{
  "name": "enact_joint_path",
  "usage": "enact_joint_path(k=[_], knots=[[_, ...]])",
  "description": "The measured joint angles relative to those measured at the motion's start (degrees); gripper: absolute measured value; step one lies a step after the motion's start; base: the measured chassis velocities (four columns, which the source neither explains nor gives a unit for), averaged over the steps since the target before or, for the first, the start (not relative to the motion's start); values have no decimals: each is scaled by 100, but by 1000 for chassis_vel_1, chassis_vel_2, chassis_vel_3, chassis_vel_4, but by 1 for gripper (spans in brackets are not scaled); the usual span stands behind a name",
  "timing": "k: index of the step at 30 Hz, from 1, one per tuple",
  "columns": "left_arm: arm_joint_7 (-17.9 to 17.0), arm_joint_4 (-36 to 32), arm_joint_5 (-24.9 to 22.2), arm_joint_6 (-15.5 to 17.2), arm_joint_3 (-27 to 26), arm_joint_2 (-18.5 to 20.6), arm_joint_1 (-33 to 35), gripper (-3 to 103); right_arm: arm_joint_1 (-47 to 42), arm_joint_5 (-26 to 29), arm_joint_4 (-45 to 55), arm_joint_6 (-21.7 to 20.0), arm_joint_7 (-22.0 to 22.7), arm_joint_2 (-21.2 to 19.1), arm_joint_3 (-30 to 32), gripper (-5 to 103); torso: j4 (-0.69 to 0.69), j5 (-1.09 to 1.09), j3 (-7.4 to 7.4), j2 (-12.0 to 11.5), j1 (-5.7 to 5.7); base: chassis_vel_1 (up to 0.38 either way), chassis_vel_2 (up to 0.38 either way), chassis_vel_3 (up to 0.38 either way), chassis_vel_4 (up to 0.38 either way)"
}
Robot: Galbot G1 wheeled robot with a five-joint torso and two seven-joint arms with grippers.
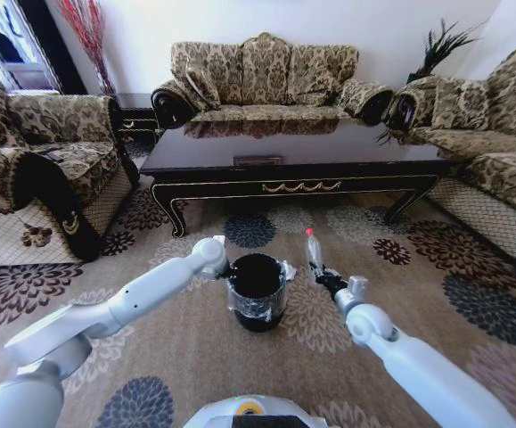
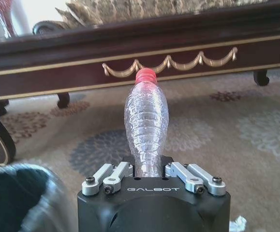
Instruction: Move to the front of the table and pick up the trash from the floor, then place it into the trash bin.
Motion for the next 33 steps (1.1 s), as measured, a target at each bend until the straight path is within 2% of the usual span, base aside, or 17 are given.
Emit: enact_joint_path(k=[3,5,6,9,16,22,28,30,33], knots=[[-17,122,27,0,75,-178,-32,0,-141,22,240,3,-8,-42,165,24,-1,0,0,0,0,0,0,0,0],[-27,331,57,0,131,-470,-100,0,-324,53,584,4,-37,-50,259,24,-2,0,0,0,0,0,0,0,0],[-27,331,57,0,131,-470,-100,0,-324,53,584,4,-37,-50,259,24,-2,0,0,0,0,0,0,0,0],[-43,546,79,0,223,-788,-210,0,-479,51,854,7,-72,13,263,24,-2,0,0,0,0,0,0,0,0],[-60,728,145,0,305,-1105,-270,0,-769,-66,1120,9,-186,37,233,24,1,0,0,0,0,0,0,0,0],[-98,923,206,0,293,-1506,-275,0,-846,-96,1259,4,-210,75,128,24,-3,0,0,0,0,0,0,0,0],[-104,942,211,0,307,-1486,-305,0,-922,-214,1233,1,-224,91,58,24,-1,0,0,0,0,0,0,0,0],[-105,916,210,0,318,-1458,-309,0,-932,-244,1197,4,-228,105,48,21,0,0,0,0,0,0,0,0,0],[-109,855,191,0,332,-1393,-313,0,-908,-262,1118,8,-224,131,20,36,-1,-1,0,0,0,0,0,0,0]])
